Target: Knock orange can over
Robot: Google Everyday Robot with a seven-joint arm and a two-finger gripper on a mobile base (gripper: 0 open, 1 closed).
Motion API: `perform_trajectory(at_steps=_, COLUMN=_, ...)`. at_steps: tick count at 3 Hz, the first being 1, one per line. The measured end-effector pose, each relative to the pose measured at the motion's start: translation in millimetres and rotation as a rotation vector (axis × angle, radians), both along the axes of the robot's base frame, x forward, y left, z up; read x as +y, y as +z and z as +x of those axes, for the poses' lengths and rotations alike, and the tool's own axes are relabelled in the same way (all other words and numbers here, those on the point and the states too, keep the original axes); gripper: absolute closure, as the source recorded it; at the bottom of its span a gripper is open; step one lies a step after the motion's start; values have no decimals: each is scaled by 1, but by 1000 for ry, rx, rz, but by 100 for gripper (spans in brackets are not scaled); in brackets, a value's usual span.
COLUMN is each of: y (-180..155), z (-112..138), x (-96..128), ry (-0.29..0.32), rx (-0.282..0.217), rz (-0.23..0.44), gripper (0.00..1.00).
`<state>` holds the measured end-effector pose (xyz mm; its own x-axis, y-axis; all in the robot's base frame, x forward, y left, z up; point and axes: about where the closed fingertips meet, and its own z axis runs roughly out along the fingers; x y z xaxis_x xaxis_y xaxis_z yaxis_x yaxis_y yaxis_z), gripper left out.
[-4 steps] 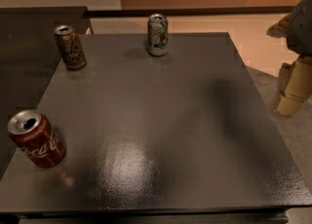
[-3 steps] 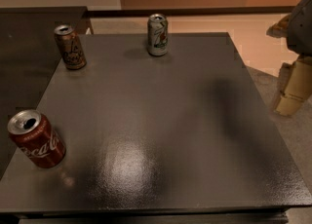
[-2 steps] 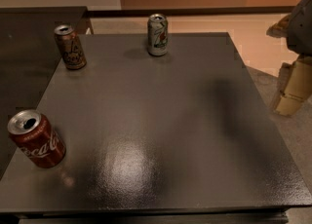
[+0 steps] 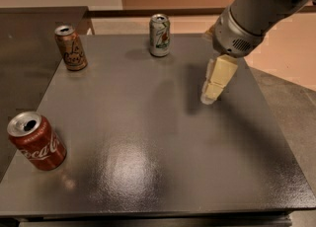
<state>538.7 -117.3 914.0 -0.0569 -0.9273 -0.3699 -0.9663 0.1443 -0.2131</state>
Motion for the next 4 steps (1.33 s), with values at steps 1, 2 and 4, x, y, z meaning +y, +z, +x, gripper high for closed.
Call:
perform_trajectory(at_steps=1, y=-16, z=35, x=42, ry=60, rx=9, rz=83, gripper=0)
perform_trajectory(at_steps=2, y=-16, z=55, x=78, ry=91, rx=17, rz=167, gripper=0)
perform_trajectory(at_steps=4, y=-7, z=65, x=157, ry=114, rx=41, rz=304, gripper=0)
